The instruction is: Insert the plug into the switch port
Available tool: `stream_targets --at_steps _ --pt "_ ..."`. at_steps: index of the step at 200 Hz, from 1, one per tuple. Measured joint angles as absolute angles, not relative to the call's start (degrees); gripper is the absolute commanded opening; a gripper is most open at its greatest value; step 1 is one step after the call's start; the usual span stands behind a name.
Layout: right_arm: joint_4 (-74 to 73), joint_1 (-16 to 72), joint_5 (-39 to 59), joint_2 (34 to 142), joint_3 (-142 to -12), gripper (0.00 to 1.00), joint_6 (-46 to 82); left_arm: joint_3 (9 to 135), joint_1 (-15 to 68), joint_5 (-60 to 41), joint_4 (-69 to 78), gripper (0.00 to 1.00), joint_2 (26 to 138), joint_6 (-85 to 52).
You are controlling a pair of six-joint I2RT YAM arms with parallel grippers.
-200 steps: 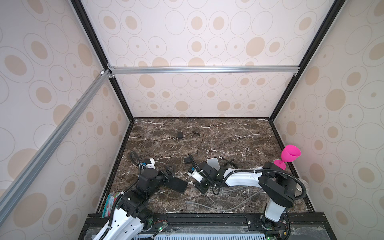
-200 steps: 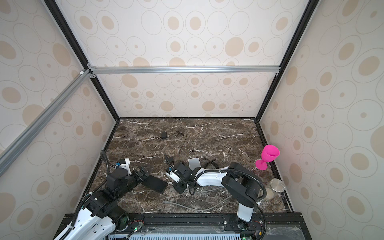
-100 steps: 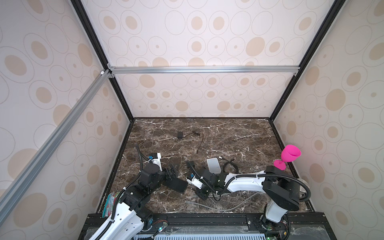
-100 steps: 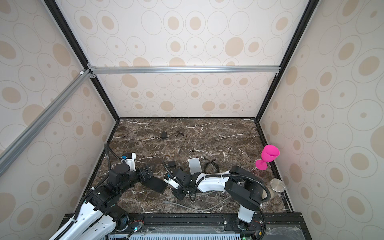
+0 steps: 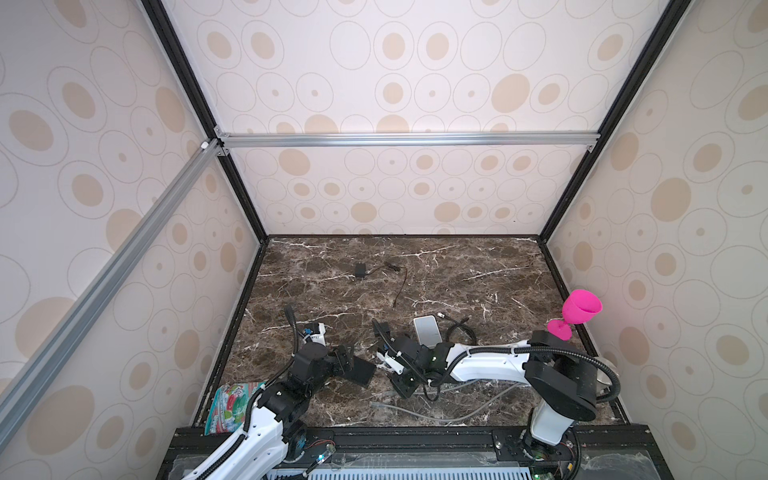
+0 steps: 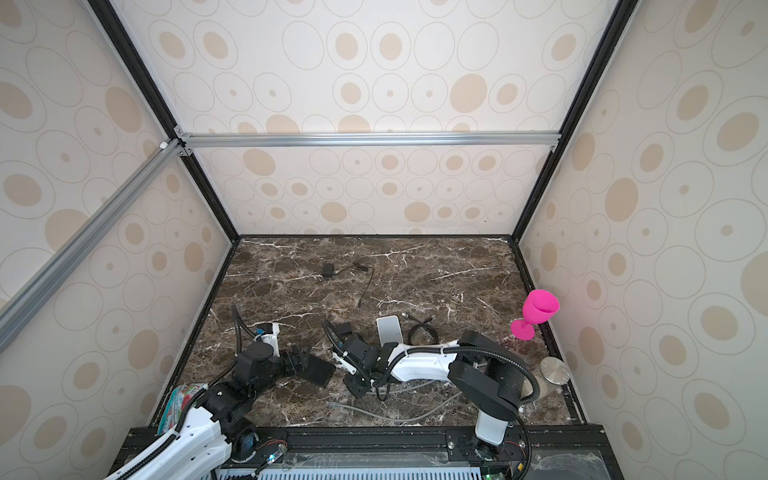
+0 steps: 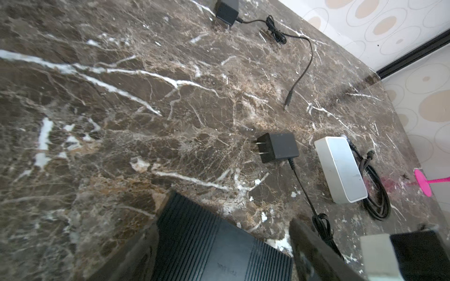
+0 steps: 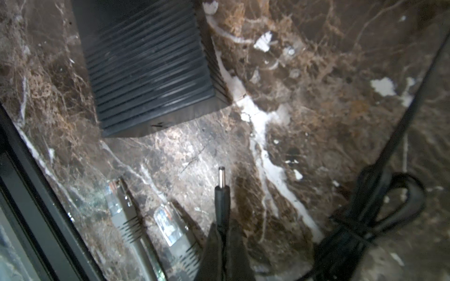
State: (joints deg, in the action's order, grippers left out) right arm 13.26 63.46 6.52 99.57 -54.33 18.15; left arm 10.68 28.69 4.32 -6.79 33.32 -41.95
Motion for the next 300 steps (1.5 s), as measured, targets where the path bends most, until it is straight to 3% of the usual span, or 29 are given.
stream_targets --at_steps 32,104,195,257,300 --pt "15.44 63.7 7.53 99.9 -56.62 0.0 18.44 9.58 28.64 6.57 -4.84 0.88 31.73 -39.07" --pt "19.75 64.6 8.29 102.13 -60.03 0.0 18.63 7.9 28.6 5.17 -0.27 0.89 25.15 -33.26" --pt "23.11 67.42 5.76 102.24 -64.03 0.0 19.27 10.09 28.6 4.58 1.06 0.9 44.16 -33.67" --pt "24.45 67.55 5.72 105.91 -67.51 0.0 19.09 10.07 28.58 0.45 4.01 0.85 45.52 -35.29" --pt "26.02 67.55 4.36 107.04 -68.47 0.0 18.94 9.74 28.58 0.19 4.01 0.88 44.62 -36.45"
